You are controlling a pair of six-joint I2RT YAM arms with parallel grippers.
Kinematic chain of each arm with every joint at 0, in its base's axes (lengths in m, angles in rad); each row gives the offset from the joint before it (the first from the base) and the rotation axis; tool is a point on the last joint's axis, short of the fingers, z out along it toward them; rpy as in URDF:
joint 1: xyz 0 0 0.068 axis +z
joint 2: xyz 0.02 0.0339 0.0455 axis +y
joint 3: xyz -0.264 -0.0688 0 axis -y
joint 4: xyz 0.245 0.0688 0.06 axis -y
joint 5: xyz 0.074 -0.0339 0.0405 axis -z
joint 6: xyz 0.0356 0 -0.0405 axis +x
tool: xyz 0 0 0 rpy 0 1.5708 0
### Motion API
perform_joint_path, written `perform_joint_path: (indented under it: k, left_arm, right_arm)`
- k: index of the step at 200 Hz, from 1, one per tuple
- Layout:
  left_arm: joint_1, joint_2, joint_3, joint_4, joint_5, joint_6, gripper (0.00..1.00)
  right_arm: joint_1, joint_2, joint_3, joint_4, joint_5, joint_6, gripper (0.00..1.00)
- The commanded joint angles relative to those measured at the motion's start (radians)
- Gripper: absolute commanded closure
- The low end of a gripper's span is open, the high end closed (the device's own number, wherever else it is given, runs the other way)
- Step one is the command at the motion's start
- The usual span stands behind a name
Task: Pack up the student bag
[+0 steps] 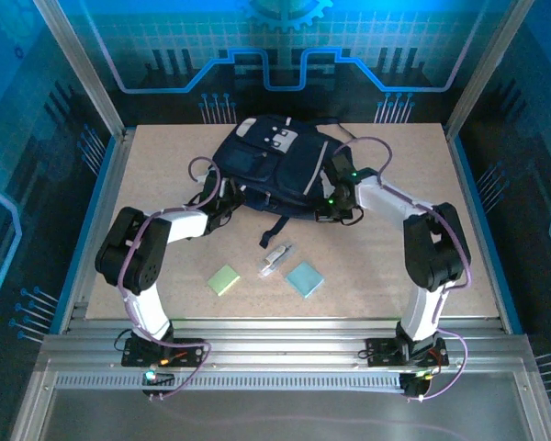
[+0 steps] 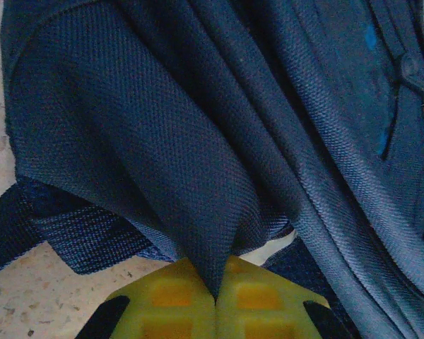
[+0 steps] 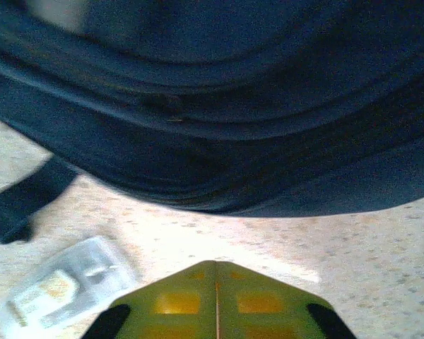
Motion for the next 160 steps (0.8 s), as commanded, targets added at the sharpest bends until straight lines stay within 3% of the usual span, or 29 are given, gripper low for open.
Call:
perform_joint_path:
  k: [1, 18, 41, 84, 132, 160]
  left_arm:
    - [-0.004, -0.120, -0.042, 0.040, -0.008, -0.018, 0.94]
    - [-0.009, -0.158, -0.075, 0.050, -0.012, -0.028, 0.93]
    - [-0.012, -0.188, -0.105, 0.059, -0.009, -0.039, 0.93]
    - [-0.014, -0.189, -0.142, 0.085, 0.014, -0.057, 0.96]
    - [-0.032, -0.174, -0.167, 0.129, 0.035, -0.089, 1.00]
    - [-0.044, -0.182, -0.167, 0.138, 0.040, -0.094, 1.00]
  right_arm:
    - [0.078, -0.052, 0.049, 0.066, 0.028, 0.097, 0.75]
    - [0.133, -0.036, 0.068, 0.134, 0.068, 0.183, 0.67]
    - [0.179, 0.025, 0.101, 0.229, 0.088, 0.298, 0.66]
    - [0.237, 0.168, 0.234, 0.259, 0.175, 0.365, 0.61]
    - [0.267, 0.283, 0.354, 0.227, 0.281, 0.382, 0.60]
    - [0.278, 0.335, 0.394, 0.205, 0.329, 0.389, 0.65]
